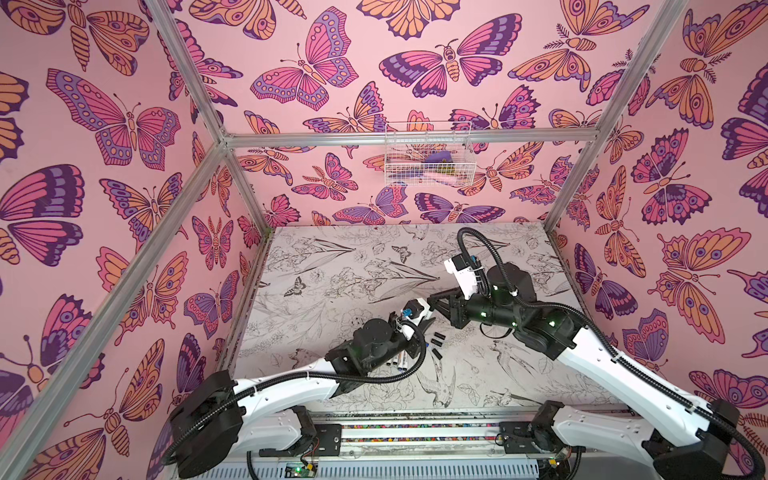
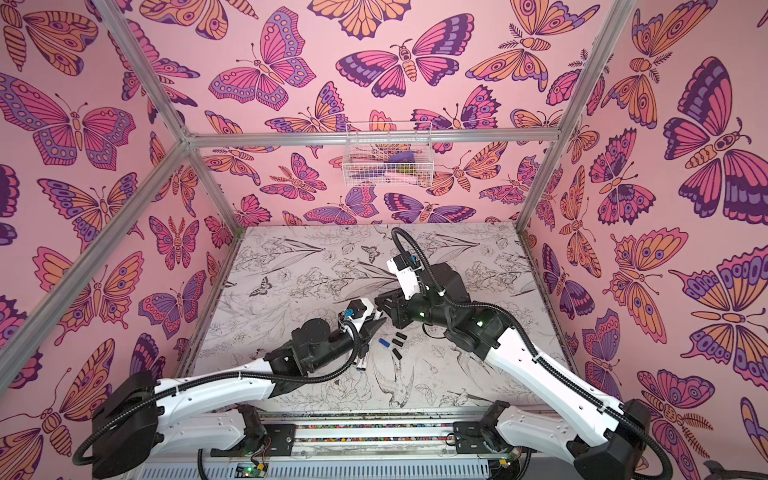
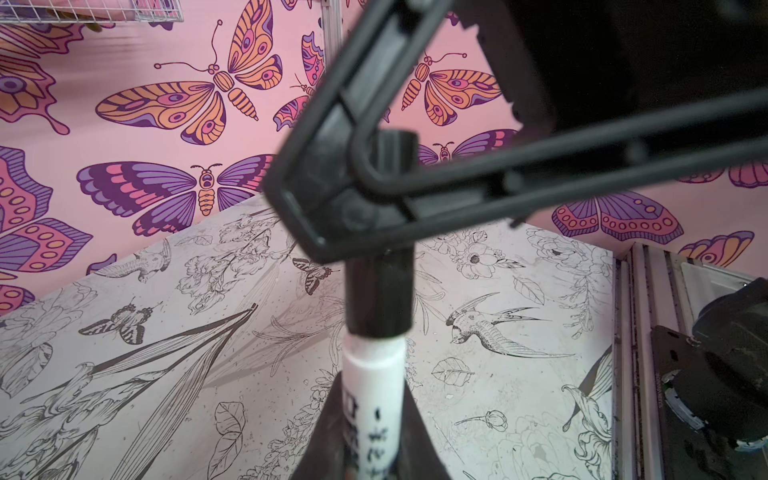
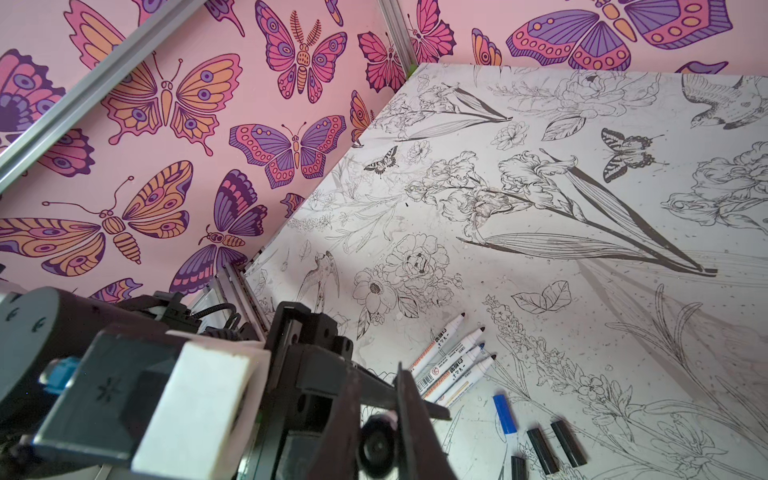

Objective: Insert the pens into the pen caps

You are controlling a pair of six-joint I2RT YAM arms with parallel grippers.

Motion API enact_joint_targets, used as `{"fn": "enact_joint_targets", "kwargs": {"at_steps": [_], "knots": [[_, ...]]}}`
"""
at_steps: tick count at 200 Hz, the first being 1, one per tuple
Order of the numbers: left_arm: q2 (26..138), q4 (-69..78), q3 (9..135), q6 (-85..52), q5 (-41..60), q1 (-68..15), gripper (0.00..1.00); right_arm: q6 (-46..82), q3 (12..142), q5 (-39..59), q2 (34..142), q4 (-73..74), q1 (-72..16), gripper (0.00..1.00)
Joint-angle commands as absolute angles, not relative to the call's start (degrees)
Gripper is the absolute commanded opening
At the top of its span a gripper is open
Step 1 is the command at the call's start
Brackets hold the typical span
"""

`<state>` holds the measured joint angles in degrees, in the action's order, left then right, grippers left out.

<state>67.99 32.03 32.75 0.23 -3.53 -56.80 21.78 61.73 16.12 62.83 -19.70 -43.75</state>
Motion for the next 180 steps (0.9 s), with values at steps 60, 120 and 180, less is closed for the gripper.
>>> {"fn": "enact_joint_targets", "kwargs": {"at_steps": [60,120,180], "knots": [[68.64,35.1,34.42,1.12,-6.33,-56.82,0.0,22.45,62.44,19.93,65.37,-22.9,-45.37,0.08],[67.46,36.04,34.19,2.15,-7.27,-57.0,0.0,21.56,62.42,14.59,64.98,-27.14,-45.73,0.11],[67.68,36.06,34.41,2.48,-6.97,-56.99,0.0,18.57,64.95,10.66,64.77,-32.16,-45.66,0.09]]}}
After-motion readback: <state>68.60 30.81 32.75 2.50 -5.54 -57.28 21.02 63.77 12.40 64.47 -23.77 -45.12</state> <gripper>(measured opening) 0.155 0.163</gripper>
